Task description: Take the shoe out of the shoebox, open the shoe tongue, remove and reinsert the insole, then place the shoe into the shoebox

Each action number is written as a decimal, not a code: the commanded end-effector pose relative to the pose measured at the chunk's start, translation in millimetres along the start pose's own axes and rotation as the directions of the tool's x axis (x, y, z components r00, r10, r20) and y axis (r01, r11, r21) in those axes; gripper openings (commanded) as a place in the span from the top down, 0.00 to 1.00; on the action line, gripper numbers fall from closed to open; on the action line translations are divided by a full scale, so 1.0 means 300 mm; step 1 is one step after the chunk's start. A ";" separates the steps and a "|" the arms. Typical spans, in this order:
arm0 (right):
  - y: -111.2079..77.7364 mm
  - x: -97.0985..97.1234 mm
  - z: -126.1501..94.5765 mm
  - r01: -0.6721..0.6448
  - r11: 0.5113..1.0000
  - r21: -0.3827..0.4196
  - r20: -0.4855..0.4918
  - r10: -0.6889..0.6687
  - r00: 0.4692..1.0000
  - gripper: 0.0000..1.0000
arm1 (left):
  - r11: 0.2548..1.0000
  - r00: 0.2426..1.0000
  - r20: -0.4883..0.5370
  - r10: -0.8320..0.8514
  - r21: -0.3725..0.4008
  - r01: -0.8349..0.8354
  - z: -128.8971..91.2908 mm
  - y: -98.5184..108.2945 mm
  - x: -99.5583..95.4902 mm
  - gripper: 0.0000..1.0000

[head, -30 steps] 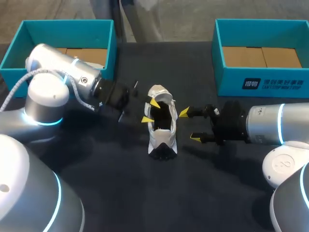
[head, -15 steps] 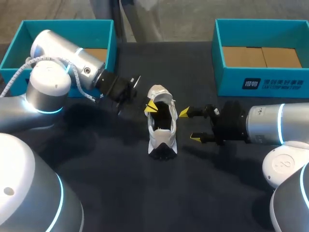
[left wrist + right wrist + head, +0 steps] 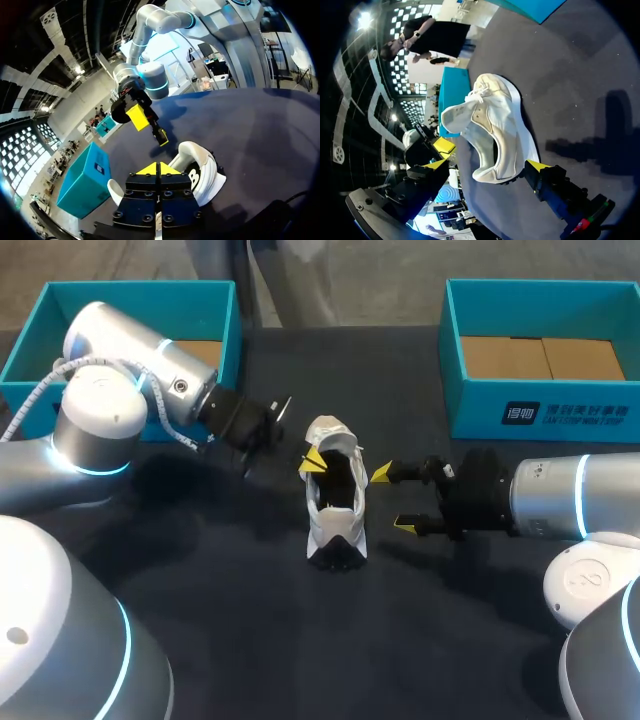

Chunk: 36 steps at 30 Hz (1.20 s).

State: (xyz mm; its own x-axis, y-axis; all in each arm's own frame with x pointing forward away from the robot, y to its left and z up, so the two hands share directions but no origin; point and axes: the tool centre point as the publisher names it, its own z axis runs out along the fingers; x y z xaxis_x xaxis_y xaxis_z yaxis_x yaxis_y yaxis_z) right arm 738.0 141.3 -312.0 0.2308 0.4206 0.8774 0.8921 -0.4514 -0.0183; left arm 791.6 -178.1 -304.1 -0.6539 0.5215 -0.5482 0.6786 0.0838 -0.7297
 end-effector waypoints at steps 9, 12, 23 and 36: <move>-0.003 0.004 0.002 -0.001 1.000 -0.003 0.004 0.001 1.000 0.00 | 0.985 0.881 -0.463 0.100 -0.080 -0.154 -0.028 -0.002 -0.038 1.00; -0.003 0.004 0.002 -0.001 1.000 -0.003 0.004 0.001 1.000 0.00 | 0.979 0.823 -0.555 0.120 -0.069 -0.189 -0.019 0.000 -0.041 1.00; 0.000 0.006 -0.007 0.008 1.000 -0.010 0.014 -0.008 1.000 0.00 | 0.972 0.715 -0.687 0.131 -0.051 -0.228 0.019 0.017 -0.037 1.00; 0.037 0.054 -0.164 0.092 0.996 0.015 0.158 -0.093 0.983 0.00 | 0.970 0.675 -0.727 0.130 -0.046 -0.237 0.038 0.036 -0.027 1.00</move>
State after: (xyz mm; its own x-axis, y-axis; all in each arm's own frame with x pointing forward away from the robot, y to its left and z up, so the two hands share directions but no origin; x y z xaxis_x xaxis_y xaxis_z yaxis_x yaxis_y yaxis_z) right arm 736.8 120.4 -294.2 0.1708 0.5140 0.8406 0.9057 -0.4178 0.0714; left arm 797.7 -187.8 -311.8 -0.1438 0.9649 -0.2197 0.8307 -0.0029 -0.5567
